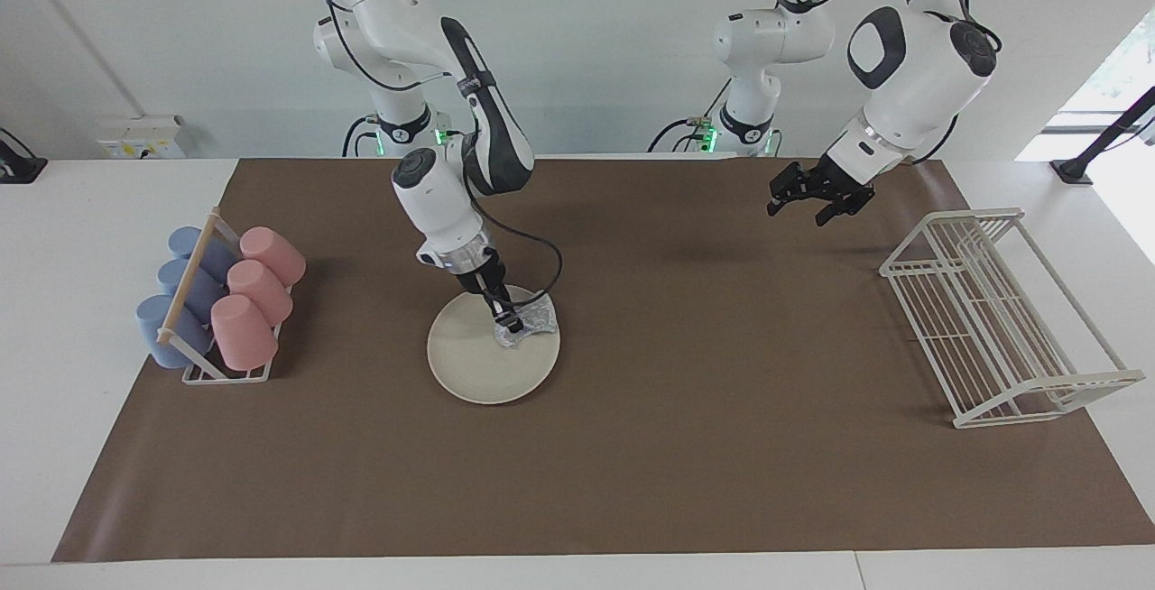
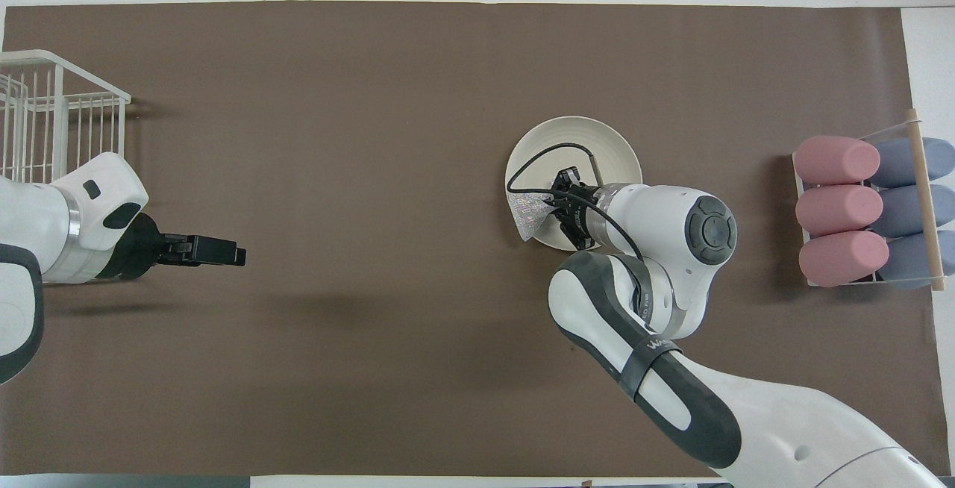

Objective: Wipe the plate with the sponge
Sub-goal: 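Rub the sponge over the plate surface with the right gripper, then lift the sponge off the plate and move it away with the right gripper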

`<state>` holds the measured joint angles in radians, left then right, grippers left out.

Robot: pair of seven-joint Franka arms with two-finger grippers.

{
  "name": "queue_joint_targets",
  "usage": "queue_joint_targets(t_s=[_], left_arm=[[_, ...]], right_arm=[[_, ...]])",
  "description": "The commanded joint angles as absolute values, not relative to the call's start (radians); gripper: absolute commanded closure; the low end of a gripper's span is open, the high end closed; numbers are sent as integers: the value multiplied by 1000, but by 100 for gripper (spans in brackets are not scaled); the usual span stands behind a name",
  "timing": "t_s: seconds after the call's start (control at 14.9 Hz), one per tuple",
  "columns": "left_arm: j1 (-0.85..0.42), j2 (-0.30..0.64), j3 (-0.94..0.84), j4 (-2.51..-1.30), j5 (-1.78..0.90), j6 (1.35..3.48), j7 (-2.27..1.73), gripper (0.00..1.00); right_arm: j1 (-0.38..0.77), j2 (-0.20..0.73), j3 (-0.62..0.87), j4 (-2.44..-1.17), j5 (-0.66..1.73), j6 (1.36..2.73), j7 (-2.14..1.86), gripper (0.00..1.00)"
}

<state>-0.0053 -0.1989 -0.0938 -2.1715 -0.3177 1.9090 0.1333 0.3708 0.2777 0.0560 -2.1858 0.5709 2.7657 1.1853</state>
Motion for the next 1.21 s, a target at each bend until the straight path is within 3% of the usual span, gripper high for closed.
queue_joint_targets(t_s=[0.0, 0.2, 0.4, 0.81, 1.14], left_arm=[[-3, -201, -101, -2166, -296, 1916, 98, 0], [-8, -201, -103, -2166, -296, 1916, 83, 0], [-6, -201, -106, -2166, -357, 1907, 10, 0], [-8, -207, -106, -2172, -825, 1864, 3, 0], [-70, -207, -106, -2186, -1125, 1867, 5, 0]], right_arm=[[353, 289, 55, -2177, 594, 2729, 1177, 100], [335, 189, 28, -2165, 568, 2567, 1178, 100], [253, 131, 0, -2074, 396, 2338, 1178, 100], [149, -40, -2, -1922, 296, 1932, 1261, 100], [172, -136, 17, -1804, 223, 1668, 1461, 100]])
